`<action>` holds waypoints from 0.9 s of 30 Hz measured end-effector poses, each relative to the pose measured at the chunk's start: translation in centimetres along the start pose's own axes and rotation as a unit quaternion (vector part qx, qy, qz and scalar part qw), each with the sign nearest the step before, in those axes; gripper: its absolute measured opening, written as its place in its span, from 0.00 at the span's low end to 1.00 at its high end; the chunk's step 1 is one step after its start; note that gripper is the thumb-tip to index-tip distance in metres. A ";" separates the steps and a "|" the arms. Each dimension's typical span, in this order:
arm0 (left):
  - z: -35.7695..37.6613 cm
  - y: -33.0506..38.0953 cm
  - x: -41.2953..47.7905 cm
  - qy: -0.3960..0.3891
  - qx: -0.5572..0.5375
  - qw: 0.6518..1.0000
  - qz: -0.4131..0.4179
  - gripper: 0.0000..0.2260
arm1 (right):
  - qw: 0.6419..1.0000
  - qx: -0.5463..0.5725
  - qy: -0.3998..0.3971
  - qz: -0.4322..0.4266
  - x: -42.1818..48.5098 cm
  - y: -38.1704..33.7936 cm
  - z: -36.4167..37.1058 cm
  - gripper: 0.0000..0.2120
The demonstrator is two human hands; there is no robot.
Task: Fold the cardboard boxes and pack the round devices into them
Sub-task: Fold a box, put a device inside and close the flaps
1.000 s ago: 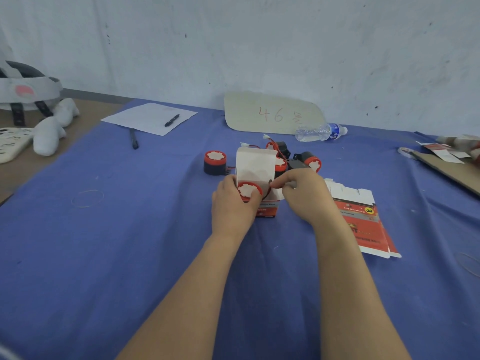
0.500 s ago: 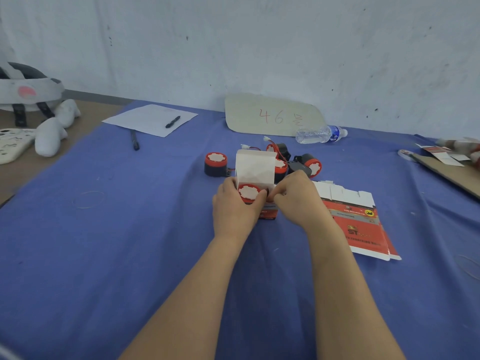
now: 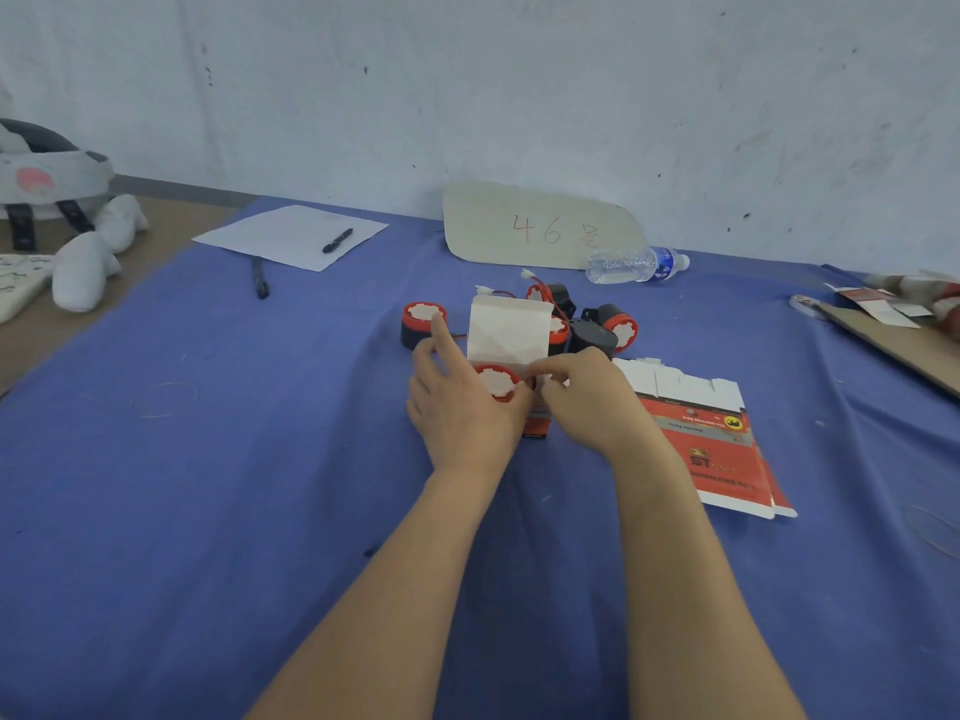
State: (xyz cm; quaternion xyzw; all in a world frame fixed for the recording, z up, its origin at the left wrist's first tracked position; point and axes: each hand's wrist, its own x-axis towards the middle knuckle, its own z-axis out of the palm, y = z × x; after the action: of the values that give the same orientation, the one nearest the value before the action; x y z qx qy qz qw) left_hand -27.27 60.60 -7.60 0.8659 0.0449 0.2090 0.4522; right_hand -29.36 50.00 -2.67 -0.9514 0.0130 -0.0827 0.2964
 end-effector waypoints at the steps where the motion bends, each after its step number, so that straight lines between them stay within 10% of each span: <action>1: 0.0 0.0 0.0 -0.002 -0.004 1.000 -0.001 0.48 | 1.000 -0.002 -0.006 0.002 0.0 -0.2 0.2 0.19; 15: -0.4 0.3 -0.1 -0.042 -0.080 0.995 -0.040 0.52 | 0.987 -0.117 -0.107 0.030 1.5 -0.9 -0.6 0.12; 27: -0.3 0.2 0.2 -0.076 -0.066 0.993 -0.067 0.48 | 0.992 0.067 0.098 0.031 1.1 0.2 0.1 0.14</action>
State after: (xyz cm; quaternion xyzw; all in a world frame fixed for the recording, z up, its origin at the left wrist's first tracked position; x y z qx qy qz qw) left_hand -27.17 60.74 -7.23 0.8429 0.0540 0.1140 0.5231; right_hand -28.24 49.80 -2.65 -0.9158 0.0659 -0.1666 0.3594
